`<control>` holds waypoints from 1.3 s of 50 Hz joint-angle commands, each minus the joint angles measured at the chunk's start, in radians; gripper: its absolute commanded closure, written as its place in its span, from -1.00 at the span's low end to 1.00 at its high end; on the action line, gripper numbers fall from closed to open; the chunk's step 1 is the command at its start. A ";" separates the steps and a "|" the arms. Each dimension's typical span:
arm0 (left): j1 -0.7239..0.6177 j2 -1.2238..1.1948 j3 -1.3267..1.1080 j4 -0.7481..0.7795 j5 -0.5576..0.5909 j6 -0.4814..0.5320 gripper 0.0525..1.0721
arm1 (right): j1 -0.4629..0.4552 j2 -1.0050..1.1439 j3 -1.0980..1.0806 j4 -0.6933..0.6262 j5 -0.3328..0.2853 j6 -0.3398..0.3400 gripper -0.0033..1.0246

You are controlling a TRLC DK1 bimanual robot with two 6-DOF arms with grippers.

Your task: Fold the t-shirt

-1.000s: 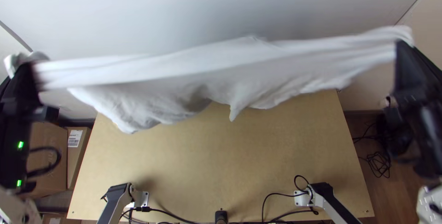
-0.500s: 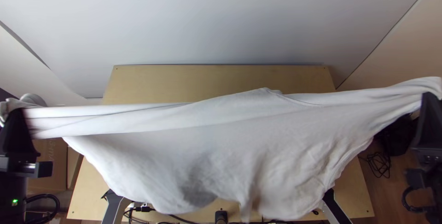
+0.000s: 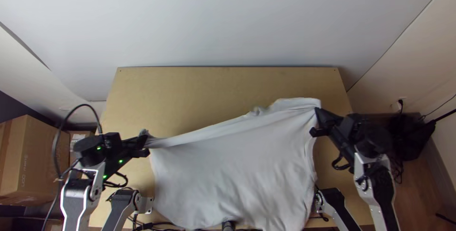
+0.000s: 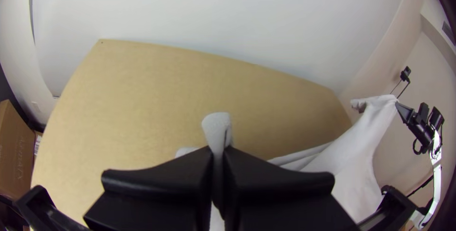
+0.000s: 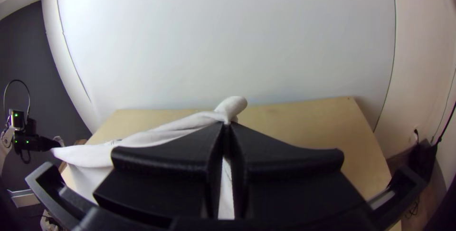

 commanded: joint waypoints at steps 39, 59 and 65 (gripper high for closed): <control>0.074 1.090 0.298 0.577 -0.005 0.030 0.95 | -0.010 0.928 0.201 0.557 0.066 0.079 0.95; 0.059 1.462 0.677 0.562 -0.053 0.011 0.95 | -0.013 1.302 0.545 0.565 0.111 0.061 0.95; 0.050 1.541 0.789 0.525 -0.077 -0.004 0.95 | -0.021 1.379 0.645 0.545 0.118 0.053 0.95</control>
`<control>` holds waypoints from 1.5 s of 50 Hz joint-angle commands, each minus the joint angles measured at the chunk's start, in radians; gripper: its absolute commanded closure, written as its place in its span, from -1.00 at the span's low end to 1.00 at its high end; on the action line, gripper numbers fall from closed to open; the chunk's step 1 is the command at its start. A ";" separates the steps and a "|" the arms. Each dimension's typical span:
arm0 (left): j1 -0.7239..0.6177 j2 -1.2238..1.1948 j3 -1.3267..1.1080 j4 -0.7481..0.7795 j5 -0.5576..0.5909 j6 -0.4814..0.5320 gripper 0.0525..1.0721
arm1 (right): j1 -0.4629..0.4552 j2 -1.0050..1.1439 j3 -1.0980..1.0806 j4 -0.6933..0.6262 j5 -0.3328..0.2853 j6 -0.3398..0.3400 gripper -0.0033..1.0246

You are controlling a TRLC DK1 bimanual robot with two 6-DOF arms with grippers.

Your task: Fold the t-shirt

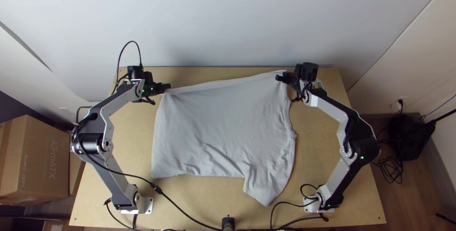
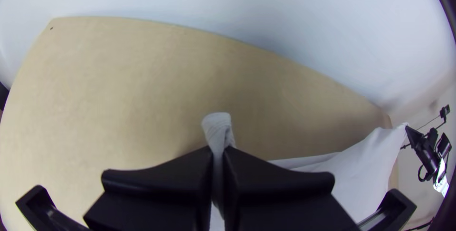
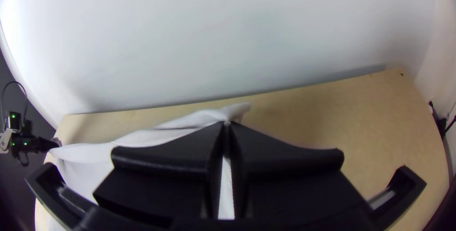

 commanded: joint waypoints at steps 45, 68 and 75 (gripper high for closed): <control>0.033 -0.076 0.510 -0.610 0.004 -0.084 -0.92 | -0.070 -0.434 0.174 -1.225 0.075 0.133 -0.92; 0.008 -0.691 0.035 -0.610 0.022 -0.050 -0.89 | -0.036 -0.748 -0.427 -1.297 -0.089 0.022 0.12; -0.001 -0.837 -0.076 -0.640 0.022 -0.032 -0.89 | -0.004 -0.724 -0.484 -1.261 -0.106 0.045 0.13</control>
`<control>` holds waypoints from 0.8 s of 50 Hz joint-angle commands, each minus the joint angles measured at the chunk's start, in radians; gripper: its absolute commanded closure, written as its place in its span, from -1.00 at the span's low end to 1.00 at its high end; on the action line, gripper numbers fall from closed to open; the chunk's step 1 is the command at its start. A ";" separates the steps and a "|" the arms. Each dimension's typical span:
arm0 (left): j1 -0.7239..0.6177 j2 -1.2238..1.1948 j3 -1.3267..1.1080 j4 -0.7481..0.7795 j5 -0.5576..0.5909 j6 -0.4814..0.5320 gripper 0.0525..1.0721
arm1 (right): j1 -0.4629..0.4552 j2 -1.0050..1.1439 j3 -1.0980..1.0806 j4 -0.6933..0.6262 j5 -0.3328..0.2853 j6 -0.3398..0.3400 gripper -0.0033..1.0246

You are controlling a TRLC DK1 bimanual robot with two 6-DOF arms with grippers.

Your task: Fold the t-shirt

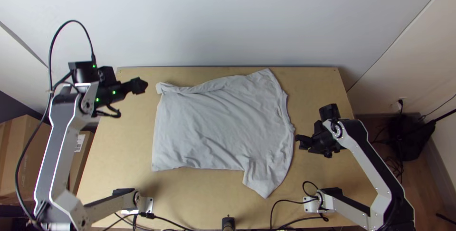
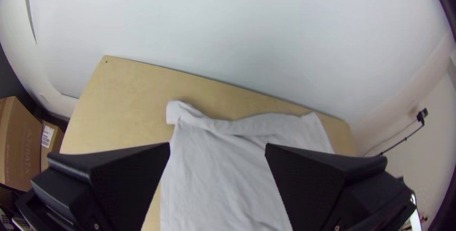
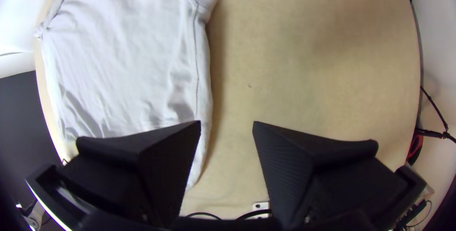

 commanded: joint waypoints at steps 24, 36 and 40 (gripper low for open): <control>-0.007 -0.282 -0.239 -0.126 -0.001 0.084 -0.89 | 0.134 0.146 -0.111 0.157 -0.059 0.054 -0.14; 0.003 -0.320 -0.260 -0.192 -0.006 0.174 -0.89 | 0.181 0.200 -0.166 0.220 -0.057 0.062 0.34; -0.012 -0.329 -0.263 -0.264 -0.006 0.240 -0.89 | 0.189 0.186 -0.175 0.240 -0.054 0.061 0.87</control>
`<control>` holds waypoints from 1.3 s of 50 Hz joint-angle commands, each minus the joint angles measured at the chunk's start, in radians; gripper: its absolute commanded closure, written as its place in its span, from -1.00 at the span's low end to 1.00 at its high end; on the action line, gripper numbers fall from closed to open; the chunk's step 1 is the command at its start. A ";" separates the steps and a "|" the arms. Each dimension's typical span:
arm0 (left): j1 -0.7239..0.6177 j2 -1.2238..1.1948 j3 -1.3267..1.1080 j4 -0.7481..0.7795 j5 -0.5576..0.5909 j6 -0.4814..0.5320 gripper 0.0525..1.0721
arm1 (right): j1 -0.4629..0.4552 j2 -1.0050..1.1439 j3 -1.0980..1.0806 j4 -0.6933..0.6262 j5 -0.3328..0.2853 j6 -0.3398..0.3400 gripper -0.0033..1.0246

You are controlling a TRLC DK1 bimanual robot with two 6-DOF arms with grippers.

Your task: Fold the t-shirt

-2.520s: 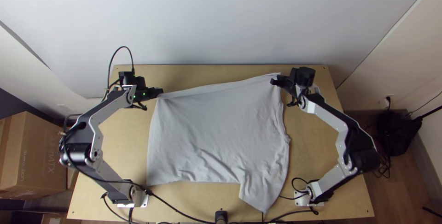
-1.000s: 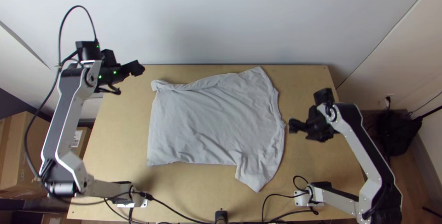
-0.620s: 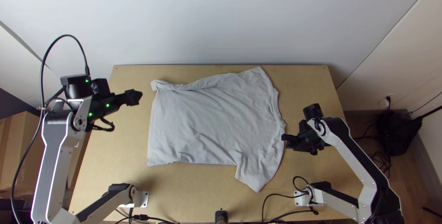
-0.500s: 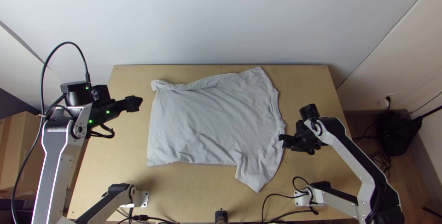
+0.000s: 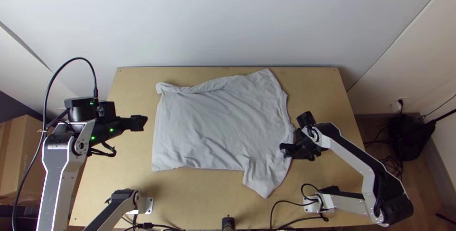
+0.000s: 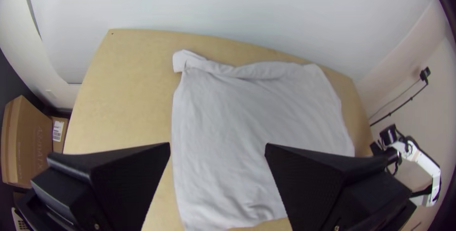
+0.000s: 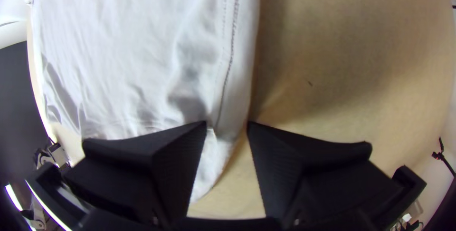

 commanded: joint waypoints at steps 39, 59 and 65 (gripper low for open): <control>-0.238 0.064 -0.576 -0.072 -0.284 0.552 -0.88 | 0.021 -0.216 0.018 -0.082 0.000 0.068 0.95; -0.371 0.234 -0.576 0.039 -0.293 0.465 -0.71 | 0.027 -0.262 0.021 -0.102 0.000 0.093 0.95; -0.397 0.271 -0.570 0.066 -0.293 0.457 -0.43 | 0.025 -0.278 0.018 -0.107 0.000 0.093 0.95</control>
